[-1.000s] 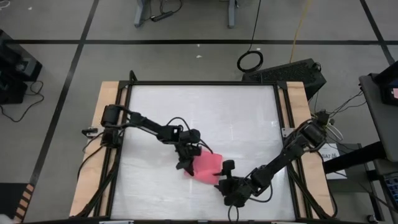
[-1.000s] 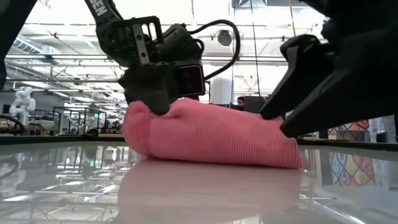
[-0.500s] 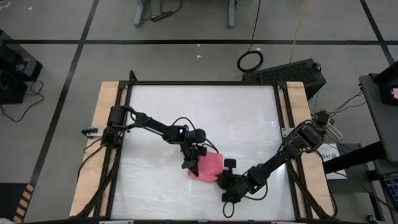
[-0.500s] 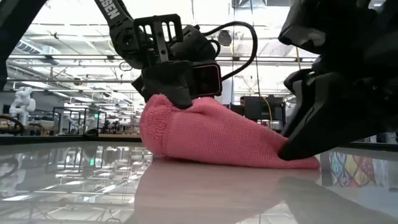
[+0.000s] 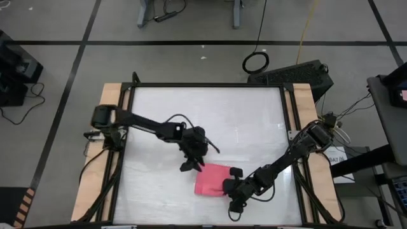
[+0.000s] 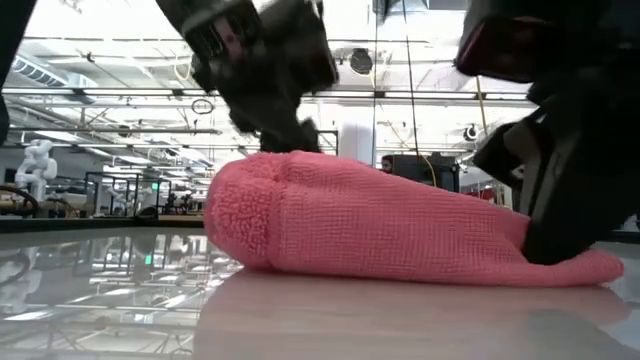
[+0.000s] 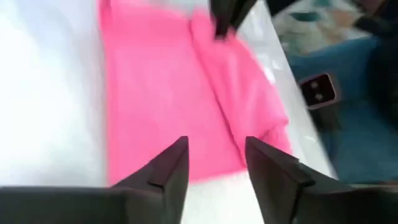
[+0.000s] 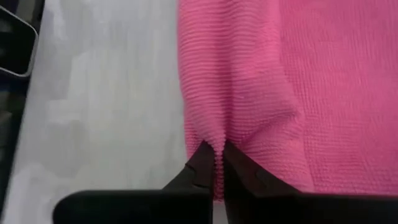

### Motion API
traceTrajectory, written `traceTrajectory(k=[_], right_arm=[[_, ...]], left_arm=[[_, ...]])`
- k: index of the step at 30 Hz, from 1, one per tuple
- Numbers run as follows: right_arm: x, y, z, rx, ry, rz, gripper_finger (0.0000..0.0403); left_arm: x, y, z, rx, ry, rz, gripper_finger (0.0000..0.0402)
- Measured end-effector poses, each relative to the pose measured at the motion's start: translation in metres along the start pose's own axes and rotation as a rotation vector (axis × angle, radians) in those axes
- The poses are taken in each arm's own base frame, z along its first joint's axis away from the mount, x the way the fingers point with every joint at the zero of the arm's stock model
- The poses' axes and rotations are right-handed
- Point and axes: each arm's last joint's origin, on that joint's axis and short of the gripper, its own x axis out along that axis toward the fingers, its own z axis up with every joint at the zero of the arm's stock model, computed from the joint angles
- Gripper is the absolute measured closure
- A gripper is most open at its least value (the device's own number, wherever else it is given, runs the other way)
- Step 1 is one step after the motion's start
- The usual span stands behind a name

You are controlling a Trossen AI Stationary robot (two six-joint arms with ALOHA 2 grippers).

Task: Roll towel
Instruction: Roll the pink towel

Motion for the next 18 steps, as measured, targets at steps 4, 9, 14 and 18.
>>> traceTrajectory(k=[4,9,14,18], right_arm=[[0.0,-0.011,0.011,0.073,0.035,0.055,0.04],[-0.002,-0.025,0.026,0.151,0.067,0.119,0.04],[-0.015,-0.037,0.043,0.206,0.046,0.159,0.04],[-0.032,-0.046,0.054,0.258,0.02,0.157,0.0401]], left_arm=[[-0.006,-0.034,0.007,0.239,-0.021,0.176,0.022],[0.006,-0.078,0.009,0.48,-0.051,0.257,0.0217],[0.028,-0.1,-0.004,0.578,0.003,0.324,0.0217],[0.041,-0.109,-0.013,0.607,0.031,0.427,0.0217]])
